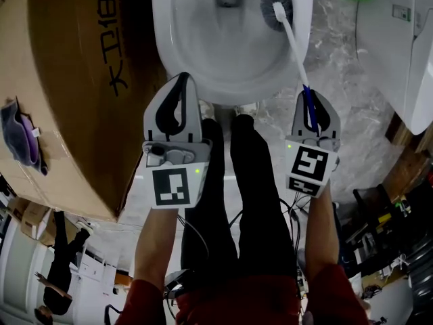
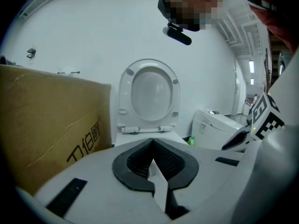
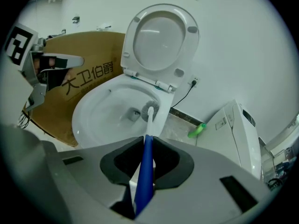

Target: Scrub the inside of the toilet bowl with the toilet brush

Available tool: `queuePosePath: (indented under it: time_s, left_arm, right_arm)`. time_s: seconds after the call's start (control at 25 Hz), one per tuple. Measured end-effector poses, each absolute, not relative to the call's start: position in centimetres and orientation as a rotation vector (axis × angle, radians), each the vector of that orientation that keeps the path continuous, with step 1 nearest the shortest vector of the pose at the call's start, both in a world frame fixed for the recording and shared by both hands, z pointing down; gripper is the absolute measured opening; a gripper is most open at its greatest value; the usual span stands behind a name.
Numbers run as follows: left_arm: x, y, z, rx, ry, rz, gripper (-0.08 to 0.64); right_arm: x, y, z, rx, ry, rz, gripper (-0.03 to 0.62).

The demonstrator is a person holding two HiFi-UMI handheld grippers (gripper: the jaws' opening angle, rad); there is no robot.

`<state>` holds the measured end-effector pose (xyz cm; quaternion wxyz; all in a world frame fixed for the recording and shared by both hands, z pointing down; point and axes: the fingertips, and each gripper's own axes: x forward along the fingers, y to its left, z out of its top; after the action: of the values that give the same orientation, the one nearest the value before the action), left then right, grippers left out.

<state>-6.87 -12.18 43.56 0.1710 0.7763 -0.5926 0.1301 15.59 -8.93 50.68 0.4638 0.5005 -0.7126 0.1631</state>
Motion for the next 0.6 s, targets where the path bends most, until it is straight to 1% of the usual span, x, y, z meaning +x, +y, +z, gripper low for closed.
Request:
queuePosePath:
  time_s: [0.6]
  left_arm:
    - [-8.9, -13.1, 44.0, 2.158, -1.724, 0.364, 0.012]
  right_arm:
    - [10.9, -14.0, 54.0, 1.204, -1.804, 0.452, 0.061]
